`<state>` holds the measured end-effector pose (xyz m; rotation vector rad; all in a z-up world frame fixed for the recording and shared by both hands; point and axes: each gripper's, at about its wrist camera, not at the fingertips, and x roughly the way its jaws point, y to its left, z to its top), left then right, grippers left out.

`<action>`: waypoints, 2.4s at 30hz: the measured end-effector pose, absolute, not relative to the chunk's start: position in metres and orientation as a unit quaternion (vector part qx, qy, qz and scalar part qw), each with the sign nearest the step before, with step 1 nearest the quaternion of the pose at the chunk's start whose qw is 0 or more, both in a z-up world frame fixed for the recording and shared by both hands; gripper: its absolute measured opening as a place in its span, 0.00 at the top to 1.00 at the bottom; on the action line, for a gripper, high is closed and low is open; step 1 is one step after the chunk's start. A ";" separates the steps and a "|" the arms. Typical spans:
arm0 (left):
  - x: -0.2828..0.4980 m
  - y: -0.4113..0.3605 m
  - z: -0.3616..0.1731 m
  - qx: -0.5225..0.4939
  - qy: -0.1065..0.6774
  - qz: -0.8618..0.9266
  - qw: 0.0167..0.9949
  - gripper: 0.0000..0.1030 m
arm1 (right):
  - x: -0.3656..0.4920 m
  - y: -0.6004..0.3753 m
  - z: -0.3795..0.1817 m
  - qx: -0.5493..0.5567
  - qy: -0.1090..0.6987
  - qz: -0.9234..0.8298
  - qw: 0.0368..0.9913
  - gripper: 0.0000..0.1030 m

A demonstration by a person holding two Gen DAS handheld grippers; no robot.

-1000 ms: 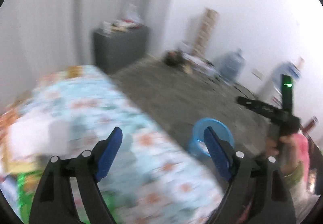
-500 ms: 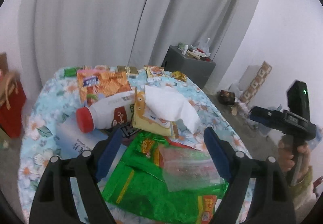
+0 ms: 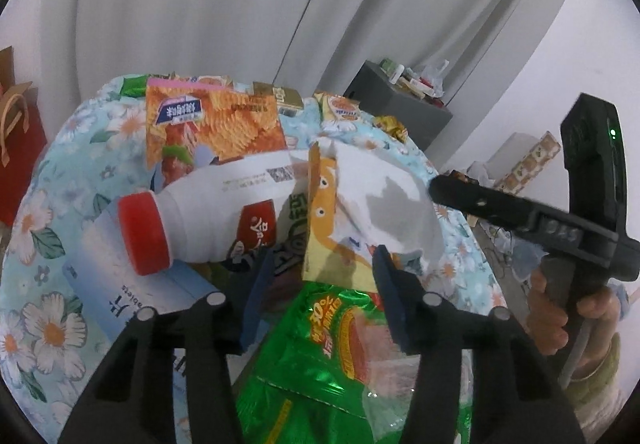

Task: Collect trash
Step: 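Grasp the orange snack wrapper with the left tool while the right tool grasps the white tissue, then carry the wrapper and tissue toward the blue wastebasket with both tools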

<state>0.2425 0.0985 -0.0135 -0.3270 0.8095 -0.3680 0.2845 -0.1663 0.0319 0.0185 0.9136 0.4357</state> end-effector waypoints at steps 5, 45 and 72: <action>0.247 0.097 -0.018 -0.160 0.392 -0.178 0.888 0.74 | 0.292 -0.159 0.021 -0.020 0.443 0.197 0.875 0.64; 0.209 0.097 0.030 -0.158 0.293 -0.223 0.916 0.98 | 0.261 -0.236 0.078 0.170 0.371 0.250 0.878 0.99; 0.157 0.001 0.096 -0.091 0.253 -0.346 0.899 0.98 | 0.126 -0.389 0.084 0.269 0.299 0.113 0.909 0.99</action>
